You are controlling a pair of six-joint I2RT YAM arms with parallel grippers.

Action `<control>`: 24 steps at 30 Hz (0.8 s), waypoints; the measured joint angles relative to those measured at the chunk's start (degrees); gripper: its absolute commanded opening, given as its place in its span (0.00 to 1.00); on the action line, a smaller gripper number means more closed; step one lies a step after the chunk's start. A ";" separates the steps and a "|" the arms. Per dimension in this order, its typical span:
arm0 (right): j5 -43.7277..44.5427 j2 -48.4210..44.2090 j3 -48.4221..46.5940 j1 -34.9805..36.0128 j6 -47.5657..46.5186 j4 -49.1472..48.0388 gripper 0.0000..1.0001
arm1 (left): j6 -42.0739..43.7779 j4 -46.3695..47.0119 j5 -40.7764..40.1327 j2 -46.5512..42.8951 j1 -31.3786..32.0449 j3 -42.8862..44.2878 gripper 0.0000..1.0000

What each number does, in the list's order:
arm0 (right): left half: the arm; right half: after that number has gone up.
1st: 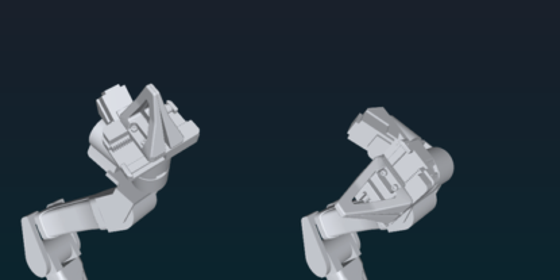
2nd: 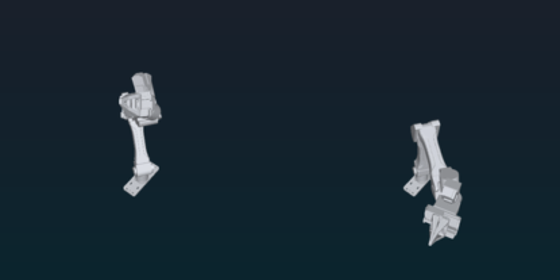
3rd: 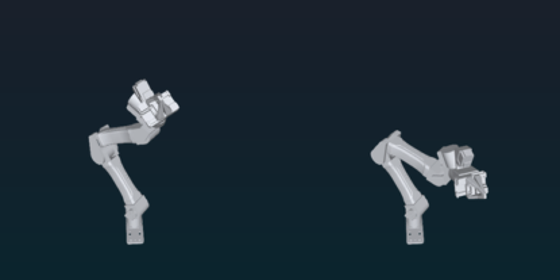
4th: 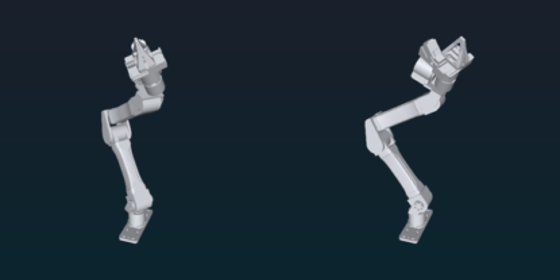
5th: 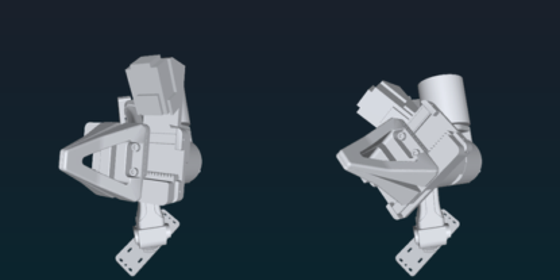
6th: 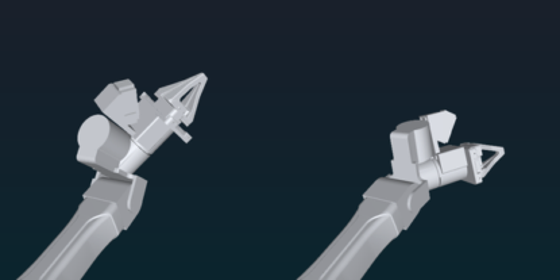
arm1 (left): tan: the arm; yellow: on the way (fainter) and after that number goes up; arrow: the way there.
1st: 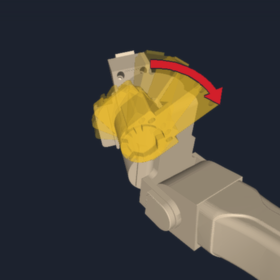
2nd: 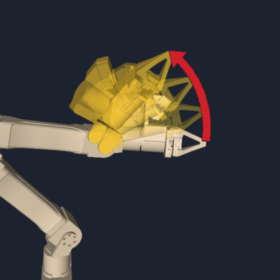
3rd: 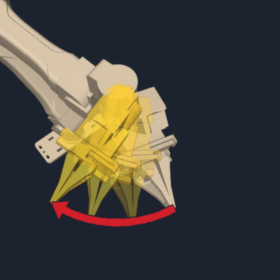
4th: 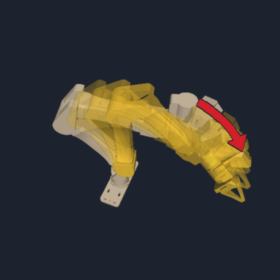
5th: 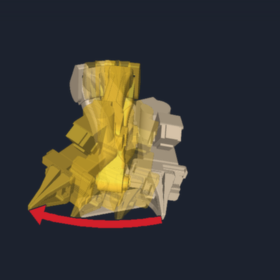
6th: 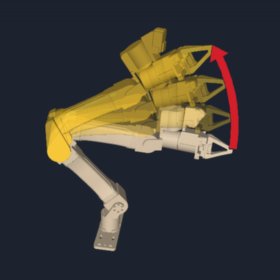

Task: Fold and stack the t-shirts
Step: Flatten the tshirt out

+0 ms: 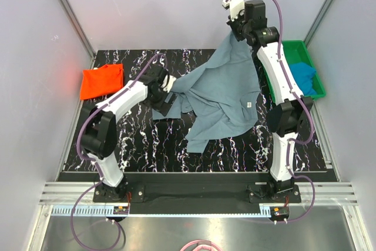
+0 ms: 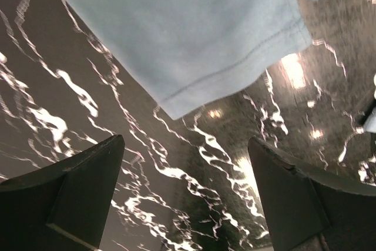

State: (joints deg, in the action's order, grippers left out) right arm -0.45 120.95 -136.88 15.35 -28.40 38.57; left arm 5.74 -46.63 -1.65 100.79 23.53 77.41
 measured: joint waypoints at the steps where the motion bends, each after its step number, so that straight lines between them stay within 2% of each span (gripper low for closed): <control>1: 0.35 0.11 0.15 0.02 0.00 0.02 0.00 | 0.33 -0.15 -0.46 0.66 0.26 1.03 0.93; 10: 1.99 0.96 0.31 -0.20 0.22 -0.22 0.00 | 3.54 1.29 -5.44 9.01 5.49 14.43 0.82; 18: 2.03 0.96 0.59 -0.50 0.74 -0.20 0.00 | 3.21 1.18 -7.32 12.35 13.05 12.39 0.79; 24: 1.70 0.96 0.61 -0.85 1.51 -0.17 0.00 | 2.73 1.18 -8.28 16.41 13.79 12.15 0.76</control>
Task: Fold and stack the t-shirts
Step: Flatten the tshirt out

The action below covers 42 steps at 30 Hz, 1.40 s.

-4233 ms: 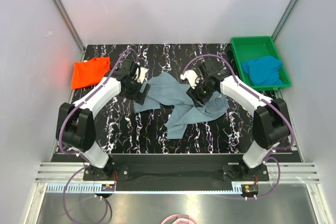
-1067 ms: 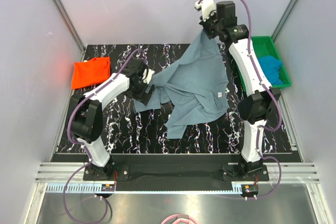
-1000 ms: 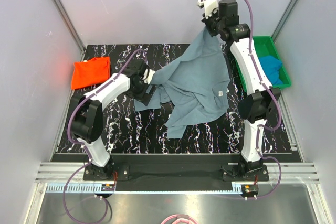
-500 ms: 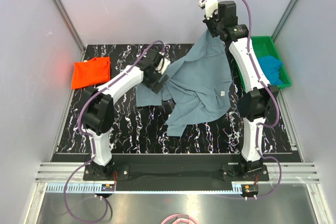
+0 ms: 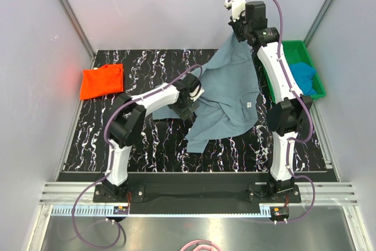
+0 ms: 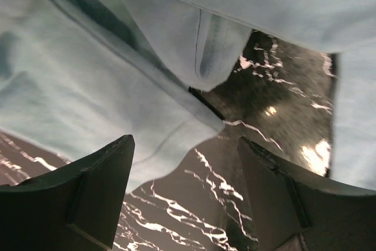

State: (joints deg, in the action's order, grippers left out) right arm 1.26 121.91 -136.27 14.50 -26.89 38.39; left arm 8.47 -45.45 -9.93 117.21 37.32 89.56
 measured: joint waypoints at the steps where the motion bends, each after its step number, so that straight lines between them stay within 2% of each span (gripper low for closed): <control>1: -0.15 0.00 0.00 -0.04 0.15 0.02 0.00 | -0.02 -0.04 -0.02 0.81 -0.07 0.02 0.76; 8: -0.46 0.00 0.00 -0.44 0.85 0.04 0.00 | -0.48 -0.63 -0.42 4.28 -0.31 2.67 0.66; 9: -0.46 0.00 0.00 -0.52 1.03 0.04 0.00 | -0.50 -0.70 -0.44 4.44 -0.31 2.86 0.62; 17: -0.79 0.02 0.00 -1.29 1.68 0.42 0.00 | -0.76 -0.83 -0.33 4.79 -0.11 3.08 0.48; 21: -0.83 0.02 0.00 -1.44 1.90 0.44 0.00 | -0.87 -0.83 0.07 4.81 -0.13 2.82 0.22; 22: -0.83 0.00 0.00 -1.44 1.92 0.44 0.00 | -0.94 -0.81 0.13 4.81 -0.13 2.73 0.09; 24: -0.85 0.00 0.00 -1.44 1.95 0.44 0.00 | -0.96 -0.92 0.15 4.81 -0.13 2.64 0.06; 25: -0.85 0.00 0.00 -1.44 1.99 0.44 0.00 | -0.96 -0.94 0.13 4.81 -0.13 2.64 0.01; 36: -0.90 0.00 0.02 -1.53 2.25 0.44 0.00 | -0.70 -1.97 -0.33 2.34 -0.79 2.12 0.00; 42: -2.45 -0.35 2.99 -2.82 5.31 0.46 0.00 | 3.13 -4.15 -2.16 -6.47 -7.67 6.88 0.00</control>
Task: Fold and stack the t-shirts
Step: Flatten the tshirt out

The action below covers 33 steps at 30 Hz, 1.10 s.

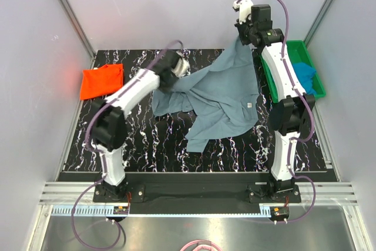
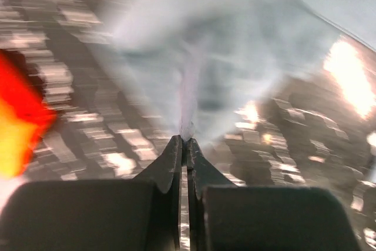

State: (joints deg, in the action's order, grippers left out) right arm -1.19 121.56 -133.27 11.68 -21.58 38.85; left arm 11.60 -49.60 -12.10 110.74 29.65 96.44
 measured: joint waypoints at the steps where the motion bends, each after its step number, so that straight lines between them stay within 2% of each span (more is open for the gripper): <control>1: 0.02 -0.09 0.92 -0.39 0.72 0.07 0.00 | 0.76 -0.13 -0.55 -1.42 -1.99 1.77 0.00; 7: -0.04 -2.03 4.98 -2.36 2.95 1.95 0.00 | 5.01 0.13 -4.72 -8.37 -11.58 10.64 0.00; 12: -0.46 -8.44 5.25 -3.23 4.26 4.33 0.00 | 8.96 1.16 -6.58 -13.27 -13.11 12.70 0.00; 24: -2.40 -38.42 5.62 -3.58 9.16 7.93 0.00 | 14.08 7.69 -7.76 -31.56 -13.11 10.12 0.00; 33: -4.68 -59.65 13.20 -3.61 10.49 13.97 0.00 | 15.61 8.55 -7.41 -47.50 -13.09 9.55 0.00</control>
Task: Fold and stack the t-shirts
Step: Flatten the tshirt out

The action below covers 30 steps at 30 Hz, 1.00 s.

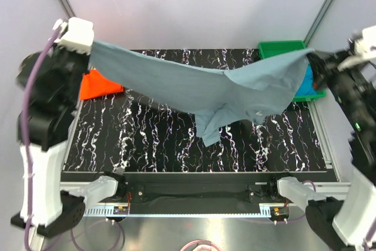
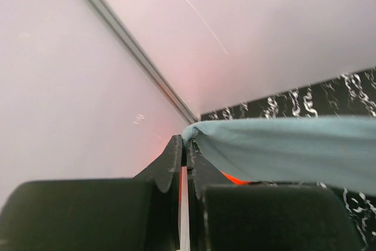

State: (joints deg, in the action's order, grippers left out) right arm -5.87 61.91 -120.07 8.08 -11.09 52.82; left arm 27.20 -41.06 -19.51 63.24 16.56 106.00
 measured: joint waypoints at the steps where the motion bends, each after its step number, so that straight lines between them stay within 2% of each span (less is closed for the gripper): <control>1: -0.31 -1.70 -0.11 0.00 -0.11 0.83 0.00 | 0.55 0.04 0.00 -2.03 0.00 -0.02 0.00; 6: -0.81 -5.49 -6.62 0.00 -0.50 4.96 0.00 | 3.34 -0.44 0.07 -8.63 0.02 1.90 0.00; 12: 0.33 -6.62 -17.79 -0.28 -0.52 6.95 0.00 | 5.27 -1.81 0.85 -9.60 0.02 9.35 0.00; 18: 4.87 -7.10 -25.86 -0.37 -3.34 5.92 0.00 | 7.04 -0.55 1.29 -13.44 0.07 6.47 0.00; 22: 9.35 -9.11 -19.82 0.76 -8.94 -2.03 0.00 | 8.48 6.14 0.96 -14.29 0.20 -0.76 0.00; 25: 14.53 -8.98 -11.28 5.40 -13.94 -9.11 0.00 | 9.68 10.82 0.68 -12.66 0.31 -8.76 0.00; 30: 19.96 -5.44 5.99 8.22 -21.18 -20.98 0.00 | 10.80 13.86 0.13 1.95 -0.39 -12.13 0.00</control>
State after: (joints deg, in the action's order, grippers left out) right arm 14.09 56.47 -114.08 16.29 -32.27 31.83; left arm 38.00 -27.20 -19.38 65.19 16.16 93.86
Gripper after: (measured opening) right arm 0.018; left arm 0.024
